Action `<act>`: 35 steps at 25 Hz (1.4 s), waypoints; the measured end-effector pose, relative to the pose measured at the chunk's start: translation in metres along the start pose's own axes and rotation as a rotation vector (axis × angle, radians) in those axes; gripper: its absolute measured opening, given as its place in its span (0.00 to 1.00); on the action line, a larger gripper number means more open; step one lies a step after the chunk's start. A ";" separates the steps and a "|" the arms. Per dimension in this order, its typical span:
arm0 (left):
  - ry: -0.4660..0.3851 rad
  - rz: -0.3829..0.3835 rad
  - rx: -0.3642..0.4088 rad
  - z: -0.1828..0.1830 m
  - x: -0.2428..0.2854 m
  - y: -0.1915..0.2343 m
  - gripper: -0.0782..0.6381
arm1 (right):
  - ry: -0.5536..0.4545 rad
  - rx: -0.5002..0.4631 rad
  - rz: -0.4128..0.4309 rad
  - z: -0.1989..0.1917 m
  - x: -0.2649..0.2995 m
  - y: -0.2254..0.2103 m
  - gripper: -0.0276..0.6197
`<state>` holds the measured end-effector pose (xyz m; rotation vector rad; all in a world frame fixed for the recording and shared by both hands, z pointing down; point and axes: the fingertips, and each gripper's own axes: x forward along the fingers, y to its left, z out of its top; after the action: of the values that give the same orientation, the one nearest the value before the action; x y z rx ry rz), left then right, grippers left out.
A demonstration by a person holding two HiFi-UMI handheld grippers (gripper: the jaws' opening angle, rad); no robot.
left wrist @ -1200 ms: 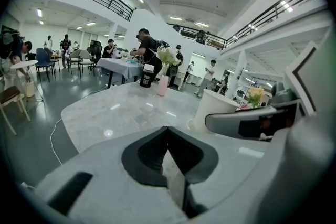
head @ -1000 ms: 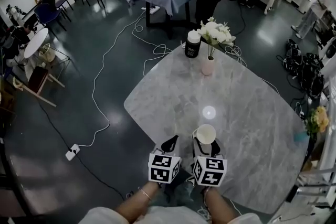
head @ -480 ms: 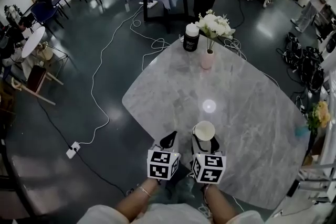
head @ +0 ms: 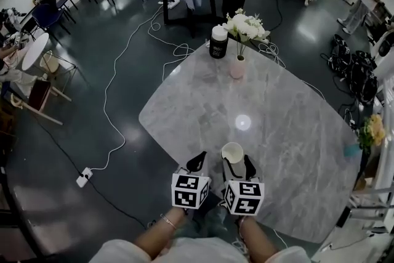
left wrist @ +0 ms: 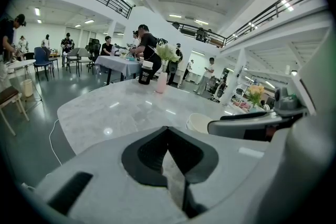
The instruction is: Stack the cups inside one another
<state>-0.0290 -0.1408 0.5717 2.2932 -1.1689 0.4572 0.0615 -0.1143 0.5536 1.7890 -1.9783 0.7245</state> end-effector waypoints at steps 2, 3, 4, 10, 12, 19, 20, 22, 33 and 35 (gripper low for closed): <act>0.000 -0.001 0.000 0.000 0.001 -0.001 0.10 | -0.017 0.006 -0.006 0.005 -0.002 -0.002 0.41; 0.000 -0.002 -0.001 0.001 0.002 -0.001 0.10 | -0.026 0.008 -0.012 0.008 -0.002 -0.004 0.41; -0.001 -0.003 -0.001 0.001 0.002 -0.002 0.10 | -0.034 0.011 -0.020 0.010 -0.003 -0.006 0.41; -0.024 -0.011 0.012 0.018 0.003 -0.005 0.10 | -0.077 0.034 -0.076 0.030 -0.009 -0.026 0.41; -0.040 -0.013 0.019 0.027 0.002 -0.006 0.10 | -0.099 0.036 -0.087 0.039 -0.012 -0.031 0.41; -0.082 -0.010 0.044 0.052 -0.002 -0.007 0.10 | -0.193 0.059 -0.097 0.067 -0.027 -0.041 0.38; -0.088 -0.010 0.047 0.056 -0.003 -0.007 0.10 | -0.205 0.059 -0.108 0.071 -0.030 -0.044 0.35; -0.103 -0.013 0.055 0.064 -0.004 -0.009 0.10 | -0.228 0.057 -0.134 0.079 -0.036 -0.051 0.24; -0.113 -0.070 0.093 0.075 -0.017 -0.006 0.10 | -0.255 0.097 -0.263 0.083 -0.055 -0.075 0.07; -0.102 -0.093 0.101 0.074 -0.020 -0.001 0.10 | -0.258 0.119 -0.295 0.078 -0.058 -0.075 0.07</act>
<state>-0.0346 -0.1705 0.5018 2.4722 -1.1041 0.3758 0.1476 -0.1191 0.4662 2.2828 -1.7925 0.5479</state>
